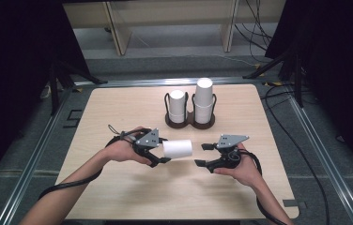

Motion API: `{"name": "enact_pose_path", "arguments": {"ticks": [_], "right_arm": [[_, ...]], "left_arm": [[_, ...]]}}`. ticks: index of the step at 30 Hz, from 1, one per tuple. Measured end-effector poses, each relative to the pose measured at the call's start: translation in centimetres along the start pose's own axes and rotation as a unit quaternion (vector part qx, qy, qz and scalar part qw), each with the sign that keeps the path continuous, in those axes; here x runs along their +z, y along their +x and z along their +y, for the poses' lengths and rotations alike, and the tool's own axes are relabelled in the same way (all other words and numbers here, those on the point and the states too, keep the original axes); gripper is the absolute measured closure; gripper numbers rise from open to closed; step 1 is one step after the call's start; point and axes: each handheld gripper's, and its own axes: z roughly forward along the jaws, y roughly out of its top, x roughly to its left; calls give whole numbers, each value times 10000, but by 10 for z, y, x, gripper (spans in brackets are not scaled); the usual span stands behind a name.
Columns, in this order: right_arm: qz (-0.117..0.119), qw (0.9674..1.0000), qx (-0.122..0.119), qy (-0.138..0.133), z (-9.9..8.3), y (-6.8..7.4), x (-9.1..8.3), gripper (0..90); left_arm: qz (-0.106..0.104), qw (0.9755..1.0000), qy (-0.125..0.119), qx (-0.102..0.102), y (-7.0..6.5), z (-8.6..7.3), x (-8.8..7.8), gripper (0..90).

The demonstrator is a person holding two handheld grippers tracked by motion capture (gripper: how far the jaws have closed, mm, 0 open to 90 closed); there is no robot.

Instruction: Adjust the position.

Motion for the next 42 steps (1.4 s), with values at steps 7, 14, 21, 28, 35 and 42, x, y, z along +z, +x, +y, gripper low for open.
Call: {"name": "enact_pose_path", "arguments": {"ticks": [7,14,21,28,35,42], "right_arm": [[29,10000,-48,56,1,1,1,261],[105,9998,-37,187,2,2,0,261],[143,9994,-54,310,1,4,3,249],[208,9990,-225,328,3,4,5,226],[268,9988,-269,314,5,5,6,226],[297,9984,-335,357,7,6,7,225]], "left_arm": [[-42,9995,263,162,1,6,0,313],[-222,9986,383,297,1,10,0,314],[-309,9975,490,413,-1,14,0,316],[-373,9970,493,476,-1,17,1,317],[-425,9960,545,566,-2,22,1,318],[-460,9948,595,685,-2,28,1,322]]}}
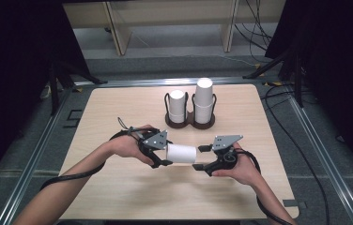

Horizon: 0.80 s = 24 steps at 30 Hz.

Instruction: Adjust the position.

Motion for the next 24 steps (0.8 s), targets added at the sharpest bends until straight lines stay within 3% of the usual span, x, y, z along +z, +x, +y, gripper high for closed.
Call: {"name": "enact_pose_path", "arguments": {"ticks": [5,19,24], "right_arm": [[94,10000,-18,17,1,1,0,226],[158,9998,-135,74,4,3,6,226],[183,9998,-59,66,6,3,6,226]], "left_arm": [[-94,9999,86,75,1,3,1,323],[-96,9991,342,210,0,9,4,325],[-69,9987,412,277,0,10,4,326]]}}
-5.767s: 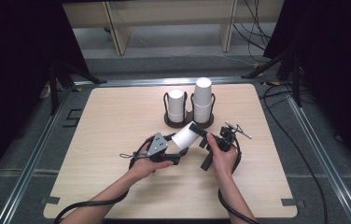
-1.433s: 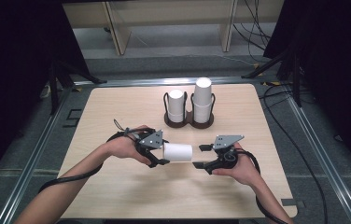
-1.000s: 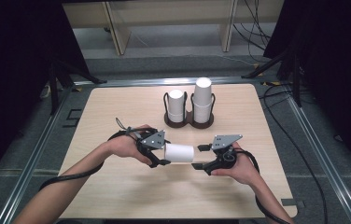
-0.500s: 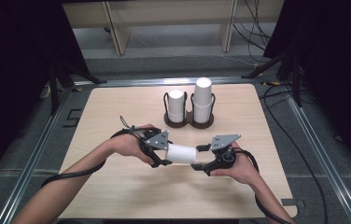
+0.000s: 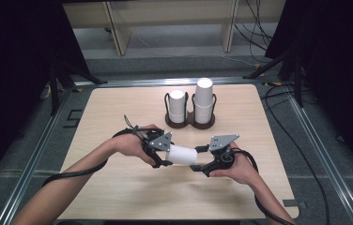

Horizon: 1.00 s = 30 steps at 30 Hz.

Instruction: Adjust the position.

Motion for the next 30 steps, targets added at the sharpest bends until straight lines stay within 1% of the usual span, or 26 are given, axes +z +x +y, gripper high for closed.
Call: {"name": "enact_pose_path", "arguments": {"ticks": [1,2,3,4,5,8,11,12,13,14,16,17,18,19,21,25,30], "right_arm": [[-35,10000,-19,-3,0,0,0,225],[-18,10000,3,30,1,1,0,225],[-36,10000,-72,-6,1,0,1,225],[-7,10000,-61,14,2,0,1,225],[-14,10000,-63,-25,3,0,3,225],[-14,9999,-96,-26,4,0,4,225],[26,9999,-78,61,6,2,5,223],[26,9999,-78,61,6,2,5,223],[4,9999,-137,29,6,1,6,223],[4,9999,-114,53,7,1,6,223],[15,9999,-142,48,7,1,7,223],[-5,9999,-154,16,7,1,8,222],[-4,9999,-161,49,8,1,8,223],[30,9999,-149,14,9,2,10,223],[26,9997,-218,75,10,1,10,223],[15,9997,-239,98,14,2,12,223],[103,9996,-231,131,17,3,15,223]], "left_arm": [[12,10000,30,20,0,0,0,325],[-11,10000,62,24,0,0,0,326],[-22,10000,86,38,0,1,1,326],[-17,10000,86,37,-1,1,1,326],[-11,10000,83,44,-1,1,2,326],[-13,9999,121,77,-1,2,2,325],[-19,9998,176,113,-2,3,3,326],[-26,9997,210,91,-2,3,4,326],[-21,9997,213,108,-2,3,4,325],[-26,9996,235,121,-2,3,4,326],[-47,9995,292,122,-3,3,5,326],[-60,9993,326,143,-3,3,5,326],[-57,9992,356,178,-3,3,5,326],[-60,9992,365,170,-2,4,5,326],[-52,9990,406,187,-2,5,5,326],[-56,9984,518,241,-3,7,6,326],[-78,9980,581,246,-5,8,9,326]]}}
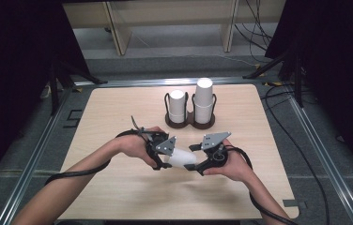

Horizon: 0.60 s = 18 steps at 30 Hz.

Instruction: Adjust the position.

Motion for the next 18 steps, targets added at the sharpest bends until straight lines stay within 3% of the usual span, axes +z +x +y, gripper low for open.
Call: {"name": "enact_pose_path", "arguments": {"ticks": [18], "right_arm": [[22,9997,-144,200,5,0,9,220]], "left_arm": [[4,10000,90,39,1,6,-1,326]]}}
